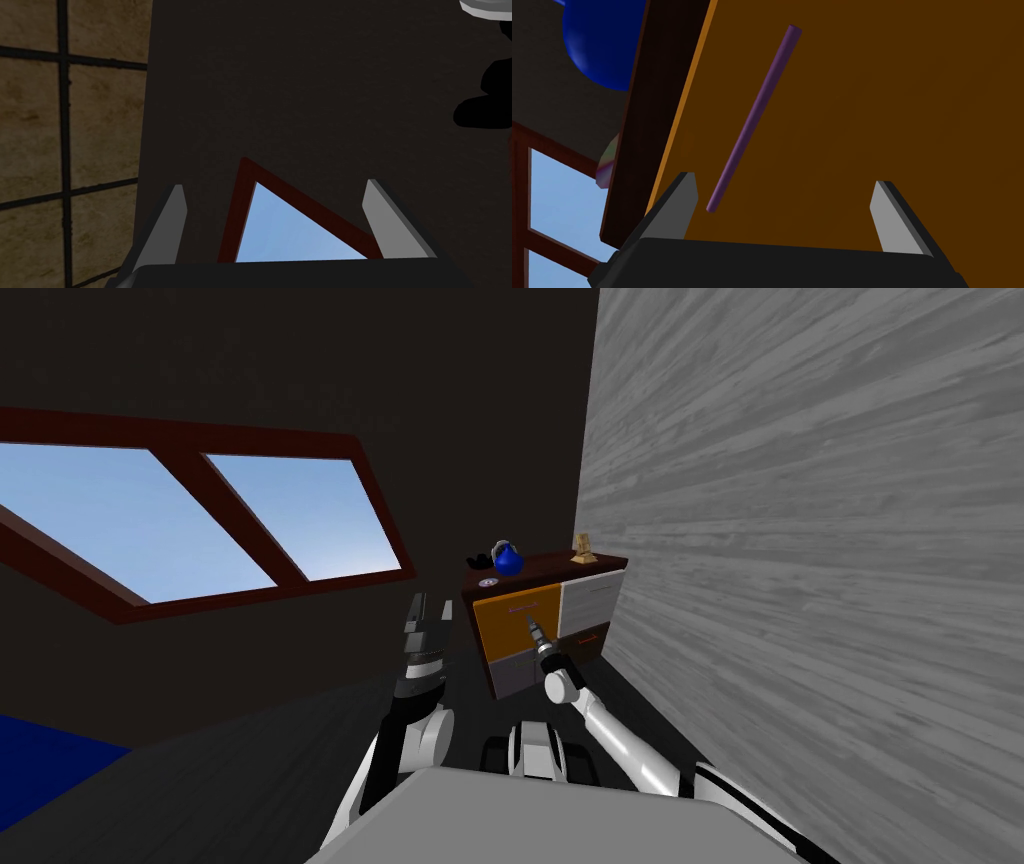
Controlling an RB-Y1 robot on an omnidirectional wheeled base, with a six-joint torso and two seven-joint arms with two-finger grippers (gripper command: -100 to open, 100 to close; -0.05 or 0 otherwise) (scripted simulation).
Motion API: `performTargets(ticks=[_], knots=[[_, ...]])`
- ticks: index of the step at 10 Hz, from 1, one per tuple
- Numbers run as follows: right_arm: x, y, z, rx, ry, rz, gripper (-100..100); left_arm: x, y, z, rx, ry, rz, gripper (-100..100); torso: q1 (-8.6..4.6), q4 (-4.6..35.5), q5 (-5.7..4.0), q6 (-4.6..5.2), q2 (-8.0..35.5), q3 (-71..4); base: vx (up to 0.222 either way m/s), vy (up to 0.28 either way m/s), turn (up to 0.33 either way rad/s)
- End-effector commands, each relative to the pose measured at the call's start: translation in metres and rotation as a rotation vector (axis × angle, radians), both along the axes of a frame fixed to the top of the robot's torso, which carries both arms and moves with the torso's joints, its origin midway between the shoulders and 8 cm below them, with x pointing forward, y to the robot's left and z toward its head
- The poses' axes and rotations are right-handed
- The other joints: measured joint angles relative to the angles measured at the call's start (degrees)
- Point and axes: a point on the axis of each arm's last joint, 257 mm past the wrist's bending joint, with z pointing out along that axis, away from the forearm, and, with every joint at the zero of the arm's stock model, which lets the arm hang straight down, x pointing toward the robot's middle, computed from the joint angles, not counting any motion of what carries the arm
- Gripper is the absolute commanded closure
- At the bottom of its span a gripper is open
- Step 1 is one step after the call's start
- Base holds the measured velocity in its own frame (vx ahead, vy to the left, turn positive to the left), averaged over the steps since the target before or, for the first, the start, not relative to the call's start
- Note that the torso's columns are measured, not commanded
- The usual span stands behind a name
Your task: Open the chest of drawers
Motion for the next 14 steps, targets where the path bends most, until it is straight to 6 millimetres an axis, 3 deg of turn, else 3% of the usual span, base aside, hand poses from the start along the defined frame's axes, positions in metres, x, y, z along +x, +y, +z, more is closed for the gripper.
performTargets(ticks=[1, 6, 10, 11, 14], knots=[[-0.006, 0.024, 0.014, 0.086, 0.0, 0.022, -100, 0.0, 0.0, 0.0, 0.0, 0.0, 0.0, 0, 0.0, 0.02, 0.0, 0.0, 0.1, 0.06, 0.161, -0.003, 0.025], [-0.019, 0.076, 0.038, 0.214, 0.011, 0.059, -100, 0.0, 0.0, 0.0, 0.0, 0.0, 0.0, 0, -0.03, 0.14, -0.01, 0.0, 0.47, 0.29, 0.032, 0.003, 0.006], [-0.016, 0.082, 0.043, 0.22, 0.011, 0.064, -100, 0.0, 0.0, 0.0, 0.0, 0.0, 0.0, 0, 0.02, 0.04, 0.0, 0.01, 0.1, 0.07, 0.021, 0.007, -0.016], [-0.015, 0.083, 0.043, 0.218, 0.011, 0.065, 100, 0.0, 0.0, 0.0, 0.0, 0.0, 0.0, 0, -0.01, 0.05, 0.0, 0.0, 0.22, 0.12, 0.005, 0.002, 0.002], [-0.016, 0.089, 0.047, 0.218, 0.01, 0.076, 100, 0.0, 0.0, 0.0, 0.0, 0.0, 0.0, 0, -0.16, 0.11, -0.01, 0.03, 0.7, 0.44, -0.142, -0.053, -0.032]])
